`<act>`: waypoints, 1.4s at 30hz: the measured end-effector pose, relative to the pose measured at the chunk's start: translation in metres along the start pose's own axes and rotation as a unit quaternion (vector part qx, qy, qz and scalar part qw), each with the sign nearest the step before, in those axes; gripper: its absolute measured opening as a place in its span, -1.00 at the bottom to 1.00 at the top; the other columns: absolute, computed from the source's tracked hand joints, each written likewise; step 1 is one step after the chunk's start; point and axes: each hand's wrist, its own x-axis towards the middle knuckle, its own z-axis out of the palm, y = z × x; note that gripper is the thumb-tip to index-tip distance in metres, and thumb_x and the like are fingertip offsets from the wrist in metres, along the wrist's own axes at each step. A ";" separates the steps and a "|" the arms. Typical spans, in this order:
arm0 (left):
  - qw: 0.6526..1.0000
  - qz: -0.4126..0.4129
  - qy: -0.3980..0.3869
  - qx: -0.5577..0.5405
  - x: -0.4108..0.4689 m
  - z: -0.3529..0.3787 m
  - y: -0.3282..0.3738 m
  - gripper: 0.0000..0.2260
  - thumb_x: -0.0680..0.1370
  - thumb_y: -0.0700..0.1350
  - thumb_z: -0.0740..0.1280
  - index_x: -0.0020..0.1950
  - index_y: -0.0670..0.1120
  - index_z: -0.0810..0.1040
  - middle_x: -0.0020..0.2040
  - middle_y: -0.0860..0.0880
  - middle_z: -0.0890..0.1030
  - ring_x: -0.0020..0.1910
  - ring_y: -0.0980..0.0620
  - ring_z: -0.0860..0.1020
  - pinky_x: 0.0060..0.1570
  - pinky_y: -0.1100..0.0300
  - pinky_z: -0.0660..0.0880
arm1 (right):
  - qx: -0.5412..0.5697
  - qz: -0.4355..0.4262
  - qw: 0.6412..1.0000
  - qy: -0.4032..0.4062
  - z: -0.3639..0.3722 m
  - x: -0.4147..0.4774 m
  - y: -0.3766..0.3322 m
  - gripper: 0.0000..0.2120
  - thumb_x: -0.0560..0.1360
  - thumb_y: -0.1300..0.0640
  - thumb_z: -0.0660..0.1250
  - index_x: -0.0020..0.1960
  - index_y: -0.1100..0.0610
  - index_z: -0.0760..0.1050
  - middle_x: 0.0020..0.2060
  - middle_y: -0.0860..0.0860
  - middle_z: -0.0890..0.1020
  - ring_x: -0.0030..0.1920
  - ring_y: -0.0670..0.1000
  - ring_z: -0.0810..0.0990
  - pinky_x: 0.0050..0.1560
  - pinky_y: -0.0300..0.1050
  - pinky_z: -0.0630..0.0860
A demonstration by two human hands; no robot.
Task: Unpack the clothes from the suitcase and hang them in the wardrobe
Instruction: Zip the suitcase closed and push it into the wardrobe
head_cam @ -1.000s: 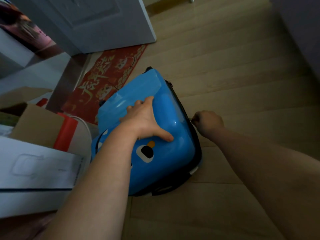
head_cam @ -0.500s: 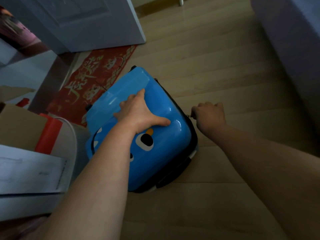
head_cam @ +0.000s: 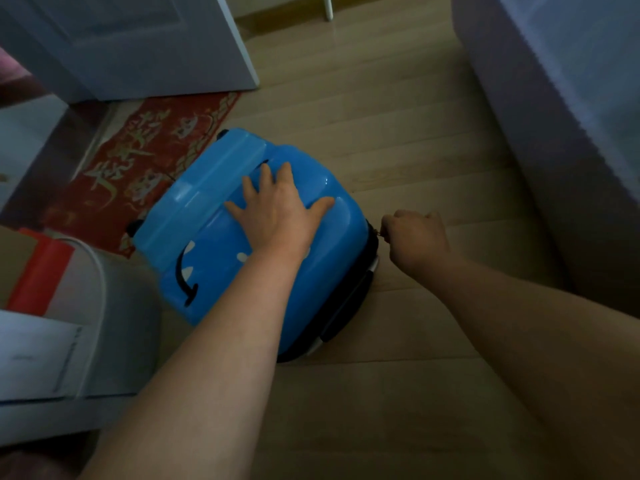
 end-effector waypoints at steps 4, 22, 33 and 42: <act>0.991 0.037 -0.124 0.015 0.000 -0.018 -0.015 0.04 0.27 0.39 0.40 0.55 0.09 -0.10 0.58 0.01 -0.08 0.55 -0.14 -0.09 0.41 -0.34 0.03 | -0.003 0.008 1.000 -0.008 -0.001 -0.004 -0.007 -0.74 0.49 0.22 0.19 0.16 0.09 0.45 0.08 0.07 0.52 0.07 0.13 0.53 0.16 0.00 0.31; 0.981 -0.041 -0.179 -0.060 -0.028 -0.038 -0.109 0.29 -0.11 0.39 0.50 0.51 0.19 -0.04 0.46 -0.06 0.22 0.42 -0.18 0.24 0.36 -0.18 0.27 | 0.013 0.077 0.997 0.021 -0.002 0.000 -0.017 -0.76 0.51 0.22 0.19 0.14 0.13 0.51 0.04 0.12 0.54 0.02 0.19 0.57 0.02 -0.01 0.44; 0.986 -0.100 -0.117 -0.066 -0.025 -0.023 -0.048 0.17 0.01 0.37 0.53 0.49 0.17 0.03 0.39 -0.09 0.29 0.36 -0.22 0.29 0.25 -0.24 0.31 | 0.002 0.095 0.995 0.011 -0.013 -0.009 -0.002 -0.75 0.49 0.19 0.21 0.14 0.14 0.52 0.07 0.13 0.56 0.09 0.18 0.57 0.03 -0.04 0.47; 0.994 0.035 -0.095 -0.047 -0.033 -0.014 -0.017 -0.04 0.27 0.43 0.35 0.53 0.11 0.04 0.56 -0.09 0.04 0.52 -0.21 0.02 0.39 -0.31 0.11 | 0.035 0.120 0.992 0.001 -0.007 -0.015 0.005 -0.79 0.51 0.19 0.19 0.09 0.15 0.52 0.05 0.11 0.58 0.06 0.16 0.57 -0.07 -0.10 0.43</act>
